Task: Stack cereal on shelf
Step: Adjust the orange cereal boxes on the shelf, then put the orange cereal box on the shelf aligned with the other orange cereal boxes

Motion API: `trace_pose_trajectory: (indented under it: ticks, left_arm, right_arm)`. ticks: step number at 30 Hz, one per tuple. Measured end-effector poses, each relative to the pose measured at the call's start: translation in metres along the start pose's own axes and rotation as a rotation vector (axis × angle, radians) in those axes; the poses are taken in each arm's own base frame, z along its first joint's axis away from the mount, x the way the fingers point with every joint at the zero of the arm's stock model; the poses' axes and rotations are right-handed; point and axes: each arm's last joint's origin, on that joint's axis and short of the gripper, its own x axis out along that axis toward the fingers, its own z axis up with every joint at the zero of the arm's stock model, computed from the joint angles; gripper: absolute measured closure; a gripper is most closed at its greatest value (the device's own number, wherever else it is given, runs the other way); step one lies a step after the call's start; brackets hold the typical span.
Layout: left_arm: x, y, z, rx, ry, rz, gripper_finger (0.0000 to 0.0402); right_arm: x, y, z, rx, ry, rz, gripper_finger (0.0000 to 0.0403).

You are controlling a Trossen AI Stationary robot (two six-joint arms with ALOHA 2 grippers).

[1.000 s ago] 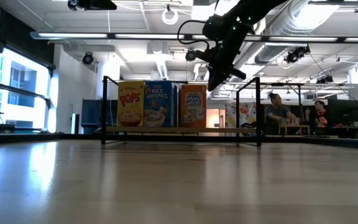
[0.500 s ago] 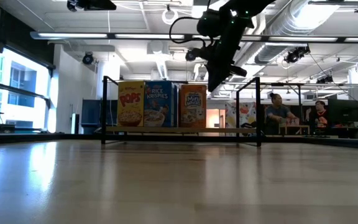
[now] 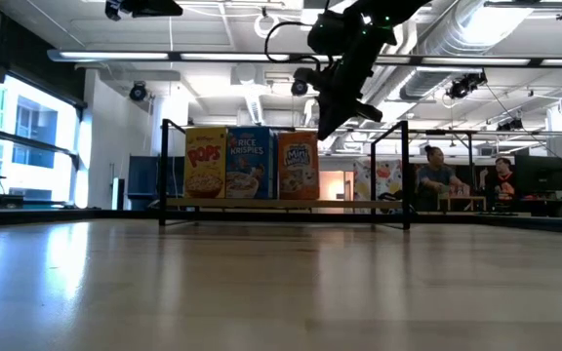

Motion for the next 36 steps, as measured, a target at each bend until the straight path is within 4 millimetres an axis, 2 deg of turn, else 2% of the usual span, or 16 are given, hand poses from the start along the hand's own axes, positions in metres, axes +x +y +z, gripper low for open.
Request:
trace_pose_trajectory:
  ticks: [6,10,14,18,22,27,31,36]
  left_arm:
    - [-0.003,0.002,0.001,-0.02,-0.008,-0.004,0.0401]
    - [-0.013,0.004,-0.001,-0.111,0.009,-0.151,0.0401]
    - [-0.033,0.008,-0.006,-0.228,0.076,-0.405,0.0401]
    - [-0.051,0.015,-0.011,-0.336,0.108,-0.528,0.0401]
    - [-0.062,0.018,-0.027,-0.441,0.026,-0.558,0.0401]
    - [-0.068,0.016,-0.05,-0.56,-0.02,-0.591,0.0401]
    - [-0.068,0.014,-0.058,-0.593,-0.001,-0.594,0.0401]
    - [-0.067,0.014,-0.055,-0.57,-0.033,-0.579,0.0401]
  right_arm:
    - [-0.002,-0.002,-0.002,-0.026,0.018,-0.023,0.0403]
    - [-0.019,-0.002,-0.01,-0.066,0.042,-0.047,0.0403]
    - [-0.045,0.011,-0.035,-0.177,0.07,-0.132,0.0403]
    - [-0.069,0.032,-0.066,-0.275,-0.011,-0.17,0.0403]
    - [-0.073,0.045,-0.103,-0.252,-0.109,0.013,0.0403]
    - [-0.074,0.055,-0.141,-0.218,-0.269,0.348,0.0403]
    - [-0.081,0.058,-0.158,-0.205,-0.468,0.501,0.0403]
    - [-0.088,0.055,-0.164,-0.231,-0.578,0.527,0.0403]
